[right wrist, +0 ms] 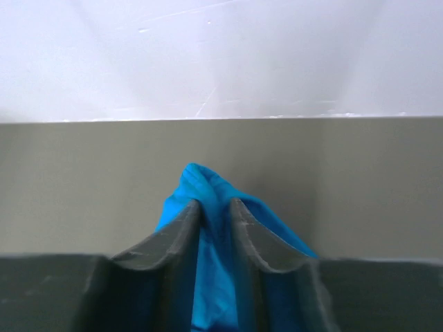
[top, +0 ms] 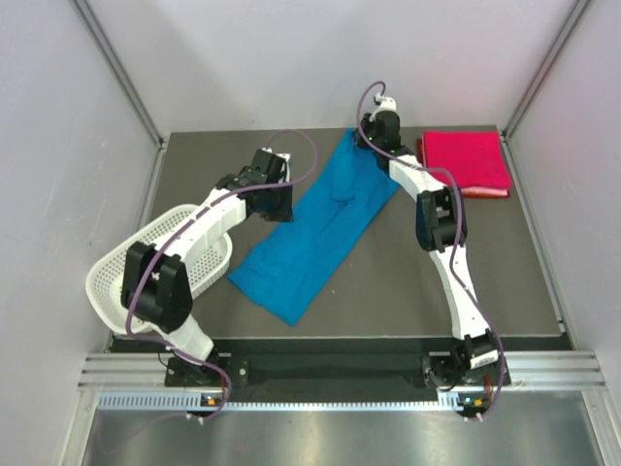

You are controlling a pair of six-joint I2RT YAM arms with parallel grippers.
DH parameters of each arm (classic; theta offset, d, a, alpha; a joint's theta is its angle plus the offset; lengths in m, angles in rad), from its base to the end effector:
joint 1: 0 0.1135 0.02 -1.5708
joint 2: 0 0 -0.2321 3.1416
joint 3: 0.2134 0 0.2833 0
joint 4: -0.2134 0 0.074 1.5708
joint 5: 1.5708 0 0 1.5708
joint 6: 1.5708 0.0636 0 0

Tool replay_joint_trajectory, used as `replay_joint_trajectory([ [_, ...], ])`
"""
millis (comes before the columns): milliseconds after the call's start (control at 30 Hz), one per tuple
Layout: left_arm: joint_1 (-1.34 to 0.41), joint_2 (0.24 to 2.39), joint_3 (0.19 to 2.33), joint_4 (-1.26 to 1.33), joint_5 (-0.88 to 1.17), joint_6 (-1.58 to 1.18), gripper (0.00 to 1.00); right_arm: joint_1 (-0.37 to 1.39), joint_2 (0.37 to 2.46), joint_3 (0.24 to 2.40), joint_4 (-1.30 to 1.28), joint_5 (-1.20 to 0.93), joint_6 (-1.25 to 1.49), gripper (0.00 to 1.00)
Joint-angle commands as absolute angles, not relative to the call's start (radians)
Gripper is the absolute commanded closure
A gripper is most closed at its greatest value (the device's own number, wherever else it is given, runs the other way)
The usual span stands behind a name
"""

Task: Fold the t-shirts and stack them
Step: Fold the tshirt

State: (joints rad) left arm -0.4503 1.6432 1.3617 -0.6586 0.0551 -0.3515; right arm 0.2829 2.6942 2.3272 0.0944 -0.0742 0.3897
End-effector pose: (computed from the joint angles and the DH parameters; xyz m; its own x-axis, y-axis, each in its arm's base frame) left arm 0.3591 -0.1775 0.2147 -0.8423 0.0254 -0.5383 0.1851 0.9517 -0.2448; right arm 0.6148 0.1836 0.1336 -0.3709 0.2867 -0.8833 -0.2227 0.8959 0.3843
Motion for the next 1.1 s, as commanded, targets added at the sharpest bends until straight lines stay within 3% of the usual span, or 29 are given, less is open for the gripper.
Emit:
replay_joint_trajectory([
  [0,-0.443,1.641,1.413,-0.664,0.071,-0.344,0.74,0.276,2.68,2.382,0.173,-0.064,0.367,0.73],
  [100,-0.443,1.612,1.43,-0.684,0.092,-0.351,0.74,0.275,2.582,2.317,0.15,-0.028,0.367,0.52],
  [300,-0.443,1.505,1.39,-0.715,0.118,-0.331,0.73,0.273,2.372,2.163,0.049,0.081,0.394,0.38],
  [500,-0.495,1.39,1.247,-0.761,0.115,-0.296,0.72,0.268,2.113,1.959,-0.1,0.173,0.492,0.38],
  [600,-0.654,1.338,1.168,-0.753,0.019,-0.333,0.69,0.259,1.998,1.846,-0.158,0.172,0.546,0.39],
  [800,-0.843,1.345,1.057,-0.73,-0.058,-0.434,0.67,0.212,1.954,1.697,-0.242,0.114,0.638,0.48],
  [933,-0.931,1.344,0.936,-0.646,-0.071,-0.483,0.57,0.173,1.988,1.657,-0.249,0.097,0.689,0.5],
  [1067,-1.026,1.393,0.917,-0.62,-0.151,-0.511,0.57,0.13,2.034,1.623,-0.184,0.071,0.729,0.57],
])
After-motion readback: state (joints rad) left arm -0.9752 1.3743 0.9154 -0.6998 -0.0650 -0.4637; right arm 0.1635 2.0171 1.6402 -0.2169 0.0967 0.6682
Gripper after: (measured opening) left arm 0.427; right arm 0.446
